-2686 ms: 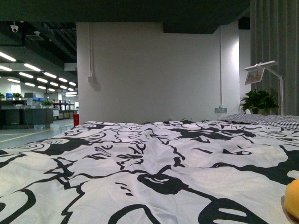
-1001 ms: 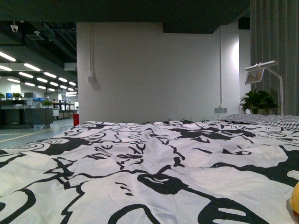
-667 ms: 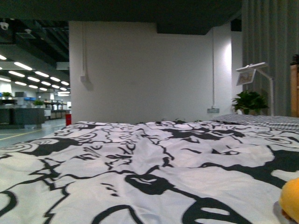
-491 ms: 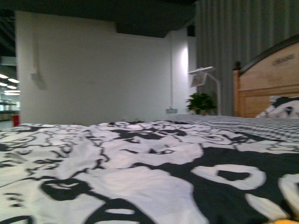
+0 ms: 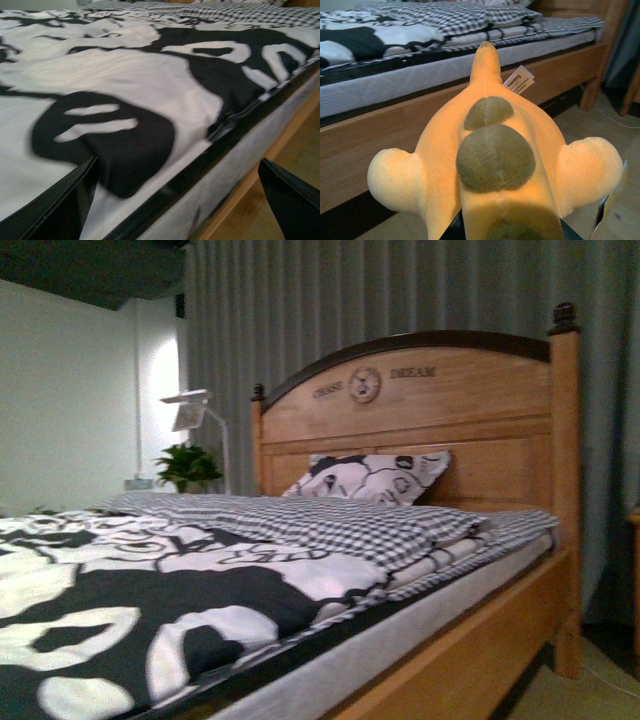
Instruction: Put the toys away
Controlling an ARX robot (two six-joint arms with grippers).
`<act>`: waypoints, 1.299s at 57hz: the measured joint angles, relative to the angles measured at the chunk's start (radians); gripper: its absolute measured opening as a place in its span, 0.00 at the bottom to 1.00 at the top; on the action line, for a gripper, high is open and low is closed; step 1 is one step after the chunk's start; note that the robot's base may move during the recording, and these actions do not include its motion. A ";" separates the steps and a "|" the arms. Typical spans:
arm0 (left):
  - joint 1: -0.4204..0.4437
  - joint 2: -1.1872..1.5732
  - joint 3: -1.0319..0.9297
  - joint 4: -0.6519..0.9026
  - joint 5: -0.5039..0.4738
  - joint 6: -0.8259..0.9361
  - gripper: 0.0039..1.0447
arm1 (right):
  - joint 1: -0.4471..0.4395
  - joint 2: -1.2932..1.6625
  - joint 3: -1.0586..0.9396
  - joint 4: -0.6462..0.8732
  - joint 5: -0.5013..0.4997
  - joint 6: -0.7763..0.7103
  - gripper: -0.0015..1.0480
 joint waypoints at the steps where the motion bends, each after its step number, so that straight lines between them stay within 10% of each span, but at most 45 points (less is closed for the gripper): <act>1: 0.000 0.000 0.000 0.000 0.001 0.000 0.94 | 0.000 0.000 0.000 0.000 -0.001 0.000 0.07; 74: -0.003 0.001 0.000 0.000 0.008 0.000 0.94 | -0.003 0.000 0.000 0.000 0.005 0.000 0.07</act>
